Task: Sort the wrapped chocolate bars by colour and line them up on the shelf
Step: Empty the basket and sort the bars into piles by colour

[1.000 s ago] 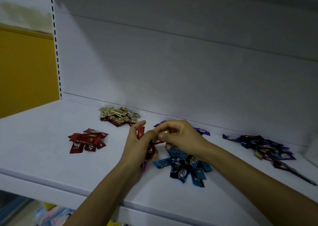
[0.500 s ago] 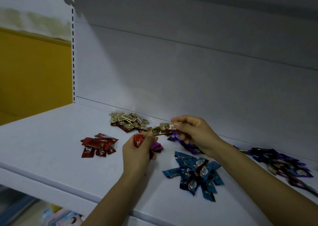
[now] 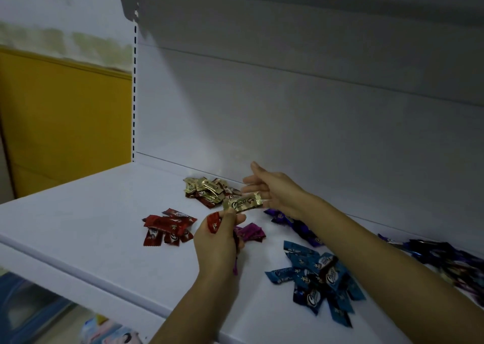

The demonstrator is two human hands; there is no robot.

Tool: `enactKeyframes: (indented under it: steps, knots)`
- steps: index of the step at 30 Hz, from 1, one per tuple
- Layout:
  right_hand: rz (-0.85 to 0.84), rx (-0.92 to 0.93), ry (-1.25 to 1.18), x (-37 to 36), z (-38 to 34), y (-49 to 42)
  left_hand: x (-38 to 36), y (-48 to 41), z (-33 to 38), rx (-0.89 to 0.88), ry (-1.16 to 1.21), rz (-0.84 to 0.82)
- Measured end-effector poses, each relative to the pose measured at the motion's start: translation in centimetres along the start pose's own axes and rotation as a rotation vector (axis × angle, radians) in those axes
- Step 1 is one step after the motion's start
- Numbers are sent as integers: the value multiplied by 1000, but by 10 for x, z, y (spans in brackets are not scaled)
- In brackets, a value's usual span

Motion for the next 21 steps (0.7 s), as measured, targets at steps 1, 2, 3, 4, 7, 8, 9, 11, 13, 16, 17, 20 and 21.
enactKeyframes:
  steps: [1, 2, 3, 4, 7, 8, 9, 11, 13, 16, 17, 20, 21]
  knots:
    - [-73, 7, 45, -7, 1, 8, 0, 0, -1, 9, 16, 2]
    - [-134, 20, 88, -14, 1, 18, 0, 0, -2, 22, 38, 0]
    - [-179, 42, 123, -20, 1, 26, -1, 0, -4, 36, 62, -7]
    - [-197, 76, 152, -22, 0, 34, -2, 0, -5, 48, 80, -22]
    - [-135, 152, 91, -13, -2, 42, -5, 1, -6, 69, 97, -64]
    - [-89, 151, 23, -6, -2, 40, -4, 1, -6, 80, 121, -52]
    - [-26, 142, -56, 1, -2, 36, -1, 1, -7, 95, 165, -32]
    - [75, 135, -229, 11, -3, 24, 3, -1, -8, 119, 284, -4]
    - [87, 137, -371, 10, -8, 10, 3, -1, -9, 130, 391, -7]
    - [58, 48, -298, -1, -2, -1, 2, 2, -7, 145, 512, -38]
    - [57, 13, -212, -6, 4, 1, 3, 3, -7, 153, 546, -43]
    - [3, 37, 85, -22, 12, 19, 2, 3, -7, 158, 646, -49]
    - [-51, 67, 165, -30, 12, 28, 2, 2, -6, 149, 675, -44]
Point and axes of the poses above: each hand's wrist, its own y-axis away from the middle knuckle, its own x-axis out of the back of the hand, z = x × y, the point moved 10 cm from there along -y, towards the middle knuckle, and after that the axes turned 12 degrees about -z, right-handed, at the moved point
